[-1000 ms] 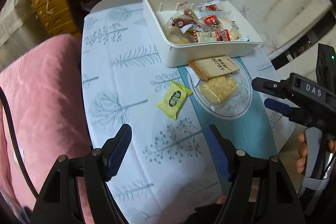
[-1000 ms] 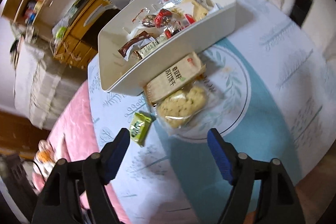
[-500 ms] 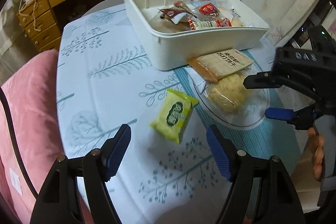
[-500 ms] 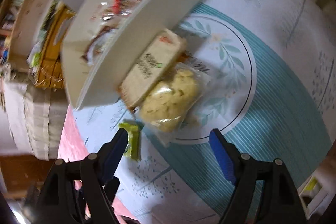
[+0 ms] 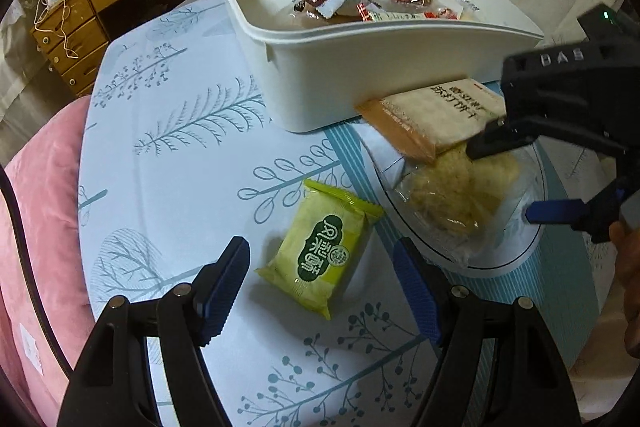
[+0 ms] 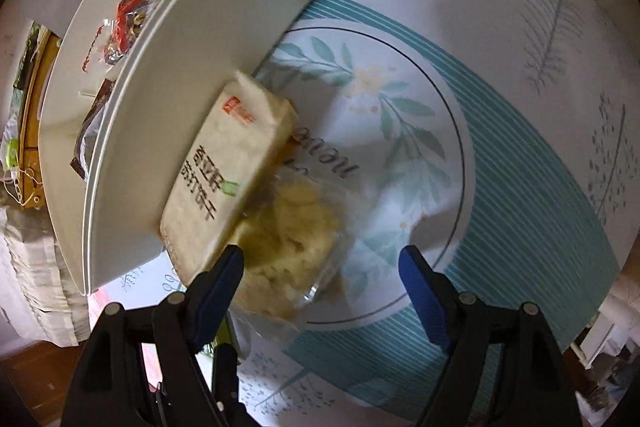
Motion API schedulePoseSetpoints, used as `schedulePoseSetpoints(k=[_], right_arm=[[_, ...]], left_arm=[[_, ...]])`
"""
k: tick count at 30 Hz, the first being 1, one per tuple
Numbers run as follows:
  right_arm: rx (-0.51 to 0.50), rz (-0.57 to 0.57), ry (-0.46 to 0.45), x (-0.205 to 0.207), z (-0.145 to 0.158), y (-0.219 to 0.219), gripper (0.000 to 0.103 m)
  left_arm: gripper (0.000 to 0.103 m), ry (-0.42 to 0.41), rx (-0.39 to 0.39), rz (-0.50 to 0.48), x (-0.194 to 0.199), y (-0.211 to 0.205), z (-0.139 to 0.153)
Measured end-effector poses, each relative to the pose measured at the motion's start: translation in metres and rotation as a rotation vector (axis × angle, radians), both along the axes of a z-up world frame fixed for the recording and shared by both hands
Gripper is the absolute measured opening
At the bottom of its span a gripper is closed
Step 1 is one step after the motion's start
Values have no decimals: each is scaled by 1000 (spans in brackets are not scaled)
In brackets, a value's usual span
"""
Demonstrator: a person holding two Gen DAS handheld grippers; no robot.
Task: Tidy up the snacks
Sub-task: 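Grasp the yellow-green pack with the left gripper while the right grasps the clear crumbly bread bag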
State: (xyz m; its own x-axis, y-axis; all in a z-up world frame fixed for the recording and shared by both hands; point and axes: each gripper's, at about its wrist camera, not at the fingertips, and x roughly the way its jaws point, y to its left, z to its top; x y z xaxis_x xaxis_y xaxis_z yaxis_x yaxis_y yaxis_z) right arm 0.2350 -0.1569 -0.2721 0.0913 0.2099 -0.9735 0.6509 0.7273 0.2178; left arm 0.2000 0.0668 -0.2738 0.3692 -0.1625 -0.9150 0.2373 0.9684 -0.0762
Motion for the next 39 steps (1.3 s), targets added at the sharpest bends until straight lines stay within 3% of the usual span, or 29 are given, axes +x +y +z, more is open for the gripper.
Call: schedulePoseSetpoints(k=[6, 16, 19, 23, 31, 36, 38, 39], right_arm=[[-46, 13, 26, 8, 5, 9, 80], [-37, -9, 46, 10, 4, 15, 80], [21, -35, 46, 5, -1, 3, 80], [81, -40, 45, 6, -7, 8, 80], [64, -48, 19, 20, -7, 12, 80], [38, -46, 94, 20, -13, 19, 80], [44, -66, 107, 16, -14, 18, 79], [43, -70, 104, 14, -13, 18, 72]], left_arm=[[73, 17, 19, 9, 5, -2, -9], [45, -16, 21, -18, 3, -7, -13], [38, -27, 16, -23, 1, -7, -13], [36, -30, 18, -32, 0, -5, -12], [35, -4, 8, -12, -2, 4, -10], [35, 16, -16, 14, -5, 15, -10], [35, 13, -20, 27, -6, 20, -8], [35, 10, -23, 33, -8, 23, -6]])
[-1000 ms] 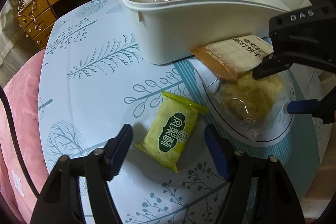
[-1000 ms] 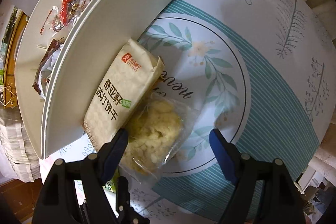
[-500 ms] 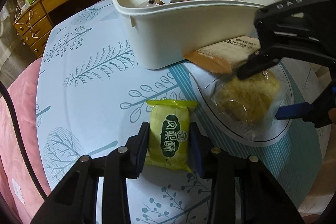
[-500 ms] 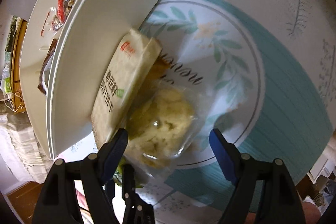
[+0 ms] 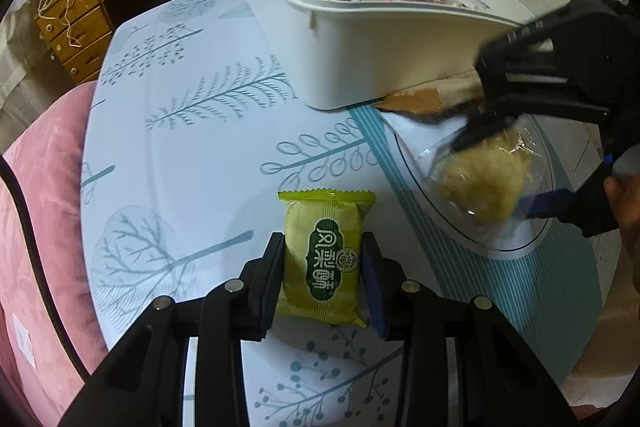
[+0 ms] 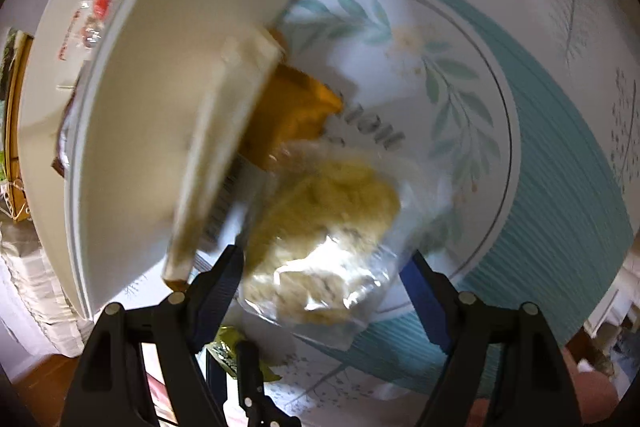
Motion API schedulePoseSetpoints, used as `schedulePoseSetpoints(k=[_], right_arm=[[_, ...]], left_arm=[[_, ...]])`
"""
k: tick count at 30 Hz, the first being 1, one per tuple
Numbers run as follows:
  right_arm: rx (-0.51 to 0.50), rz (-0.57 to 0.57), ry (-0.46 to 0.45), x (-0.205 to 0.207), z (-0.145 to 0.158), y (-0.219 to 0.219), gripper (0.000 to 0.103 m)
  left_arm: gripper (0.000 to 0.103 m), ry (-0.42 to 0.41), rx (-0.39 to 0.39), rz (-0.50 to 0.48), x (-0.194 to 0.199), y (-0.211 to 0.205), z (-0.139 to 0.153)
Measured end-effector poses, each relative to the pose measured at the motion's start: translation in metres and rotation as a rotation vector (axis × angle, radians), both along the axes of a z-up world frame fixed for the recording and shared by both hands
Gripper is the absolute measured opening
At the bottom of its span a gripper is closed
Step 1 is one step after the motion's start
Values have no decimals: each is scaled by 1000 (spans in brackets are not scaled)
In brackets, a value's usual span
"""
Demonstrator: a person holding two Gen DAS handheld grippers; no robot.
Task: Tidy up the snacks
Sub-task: 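Grasp the yellow-green pack with the left gripper while the right grasps the clear crumbly bread bag, then lift both held packs off the table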
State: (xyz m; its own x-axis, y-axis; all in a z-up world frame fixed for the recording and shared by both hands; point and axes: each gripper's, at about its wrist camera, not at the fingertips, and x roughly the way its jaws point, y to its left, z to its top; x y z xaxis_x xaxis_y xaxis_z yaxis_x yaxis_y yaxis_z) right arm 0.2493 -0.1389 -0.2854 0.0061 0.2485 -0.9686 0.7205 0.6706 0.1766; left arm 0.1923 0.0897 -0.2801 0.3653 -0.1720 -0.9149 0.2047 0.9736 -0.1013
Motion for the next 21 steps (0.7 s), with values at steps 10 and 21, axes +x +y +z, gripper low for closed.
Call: schedulePoseSetpoints(k=[10, 21], right_arm=[[-8, -71, 51, -26, 9, -12, 58], [65, -160, -5, -90, 53, -33, 58]], left_arm=[[35, -35, -48, 19, -20, 23, 21], [35, -95, -97, -33, -66, 28, 76]])
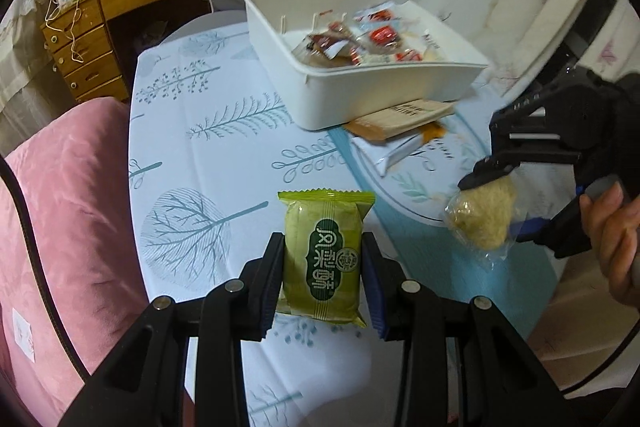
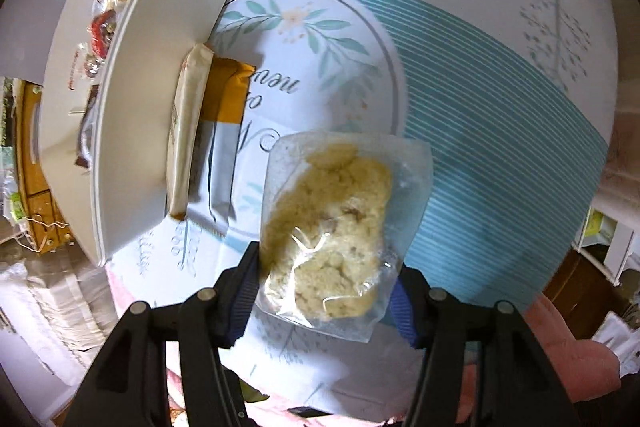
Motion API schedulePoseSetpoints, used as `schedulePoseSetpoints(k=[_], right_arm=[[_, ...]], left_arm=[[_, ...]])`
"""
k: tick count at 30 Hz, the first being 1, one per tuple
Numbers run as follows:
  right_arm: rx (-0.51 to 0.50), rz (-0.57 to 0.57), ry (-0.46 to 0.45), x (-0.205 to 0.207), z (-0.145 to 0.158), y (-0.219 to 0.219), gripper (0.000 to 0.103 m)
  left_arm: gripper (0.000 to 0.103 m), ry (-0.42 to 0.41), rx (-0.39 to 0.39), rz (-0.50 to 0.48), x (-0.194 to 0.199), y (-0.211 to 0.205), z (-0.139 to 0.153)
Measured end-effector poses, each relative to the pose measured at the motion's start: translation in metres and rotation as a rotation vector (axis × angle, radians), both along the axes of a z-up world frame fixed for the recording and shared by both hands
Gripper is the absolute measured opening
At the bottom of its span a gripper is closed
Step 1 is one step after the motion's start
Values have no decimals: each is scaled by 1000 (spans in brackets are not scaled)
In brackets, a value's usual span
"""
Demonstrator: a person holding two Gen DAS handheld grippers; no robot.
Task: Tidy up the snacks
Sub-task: 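Lift both held packs off the table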
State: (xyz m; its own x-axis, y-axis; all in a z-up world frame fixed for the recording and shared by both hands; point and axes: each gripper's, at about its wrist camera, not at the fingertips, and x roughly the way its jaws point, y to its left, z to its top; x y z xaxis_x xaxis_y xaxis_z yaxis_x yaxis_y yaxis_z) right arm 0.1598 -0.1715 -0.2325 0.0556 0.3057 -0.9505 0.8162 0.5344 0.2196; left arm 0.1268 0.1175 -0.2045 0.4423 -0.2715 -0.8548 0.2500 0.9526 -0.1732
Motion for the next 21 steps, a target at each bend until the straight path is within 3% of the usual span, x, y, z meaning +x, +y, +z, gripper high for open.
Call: schedulePoseSetpoints(k=[8, 13, 17, 21], right_arm=[[42, 7, -7, -41, 36, -24, 58], [55, 44, 14, -59, 33, -32, 58], [49, 108, 22, -42, 29, -47, 58], [44, 179, 13, -20, 36, -63, 58]], left_arm=[[35, -24, -47, -17, -20, -8, 42], [35, -44, -37, -11, -18, -24, 67], [35, -11, -96, 33, -9, -38, 85], [35, -11, -93, 81, 1, -58, 103]])
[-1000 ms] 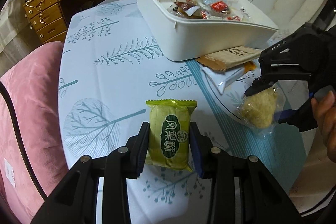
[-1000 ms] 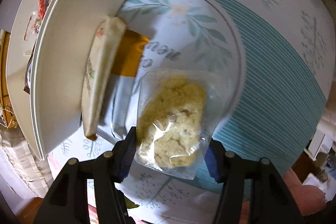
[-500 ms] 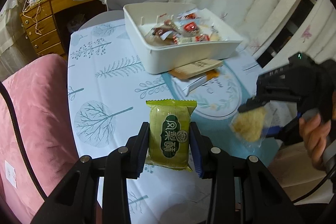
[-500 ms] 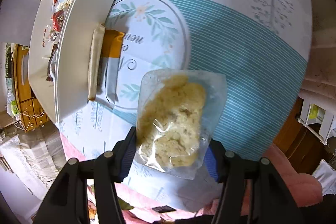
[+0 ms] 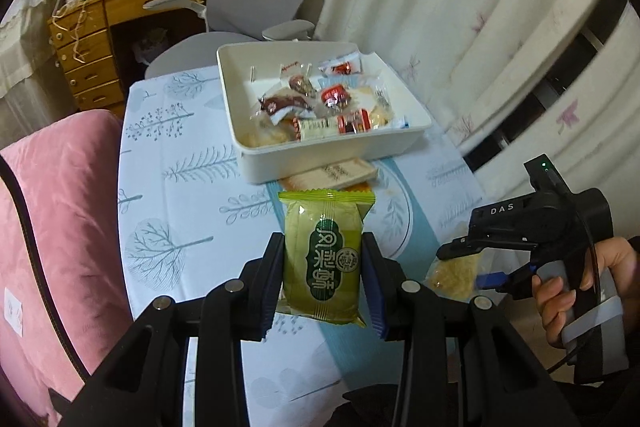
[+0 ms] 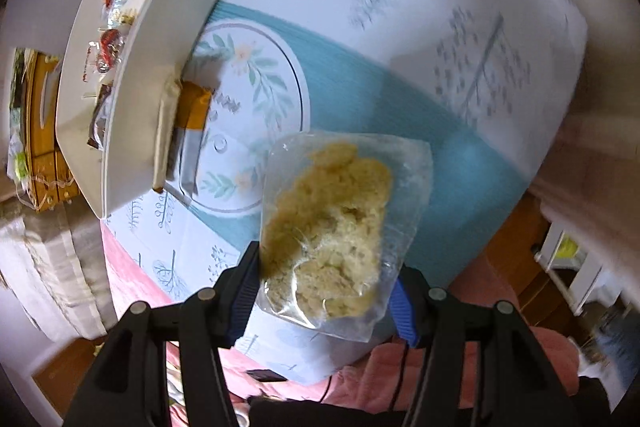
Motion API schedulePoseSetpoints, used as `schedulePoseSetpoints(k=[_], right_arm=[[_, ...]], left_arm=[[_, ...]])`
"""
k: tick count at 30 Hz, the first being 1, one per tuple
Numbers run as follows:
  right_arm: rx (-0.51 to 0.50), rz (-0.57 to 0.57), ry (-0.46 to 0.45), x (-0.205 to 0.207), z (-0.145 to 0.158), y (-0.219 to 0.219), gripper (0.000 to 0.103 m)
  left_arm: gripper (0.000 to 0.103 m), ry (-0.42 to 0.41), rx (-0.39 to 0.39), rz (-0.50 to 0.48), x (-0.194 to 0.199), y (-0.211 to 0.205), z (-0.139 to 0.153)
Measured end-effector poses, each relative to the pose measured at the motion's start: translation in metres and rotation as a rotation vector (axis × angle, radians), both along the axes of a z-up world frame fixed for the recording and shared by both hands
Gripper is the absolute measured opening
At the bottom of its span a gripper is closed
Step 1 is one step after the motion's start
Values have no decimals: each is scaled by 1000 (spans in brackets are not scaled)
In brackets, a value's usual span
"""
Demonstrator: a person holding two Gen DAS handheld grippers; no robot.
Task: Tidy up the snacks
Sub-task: 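Lift both held packs off the table, then carry both held packs up and over the white tray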
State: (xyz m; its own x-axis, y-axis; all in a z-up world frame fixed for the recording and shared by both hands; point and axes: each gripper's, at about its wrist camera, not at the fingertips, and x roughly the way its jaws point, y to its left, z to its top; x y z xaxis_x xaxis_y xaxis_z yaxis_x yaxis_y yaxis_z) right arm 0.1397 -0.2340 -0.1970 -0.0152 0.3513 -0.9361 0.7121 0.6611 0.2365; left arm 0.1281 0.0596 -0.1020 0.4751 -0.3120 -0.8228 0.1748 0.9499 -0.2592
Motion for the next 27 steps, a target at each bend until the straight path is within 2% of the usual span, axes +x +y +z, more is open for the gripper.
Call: schedulePoseSetpoints(k=[9, 18, 23, 27], right_arm=[[-36, 163, -159, 67, 29, -38, 58], [-112, 318, -375, 128, 57, -49, 58], [-136, 387, -535, 156, 62, -44, 58], [-163, 444, -616, 177, 60, -38, 58]], left_arm=[[35, -13, -27, 116, 43, -41, 24], [35, -56, 3, 216, 99, -63, 40], [35, -72, 2, 255, 130, -63, 39], [35, -74, -5, 270, 152, -62, 30]])
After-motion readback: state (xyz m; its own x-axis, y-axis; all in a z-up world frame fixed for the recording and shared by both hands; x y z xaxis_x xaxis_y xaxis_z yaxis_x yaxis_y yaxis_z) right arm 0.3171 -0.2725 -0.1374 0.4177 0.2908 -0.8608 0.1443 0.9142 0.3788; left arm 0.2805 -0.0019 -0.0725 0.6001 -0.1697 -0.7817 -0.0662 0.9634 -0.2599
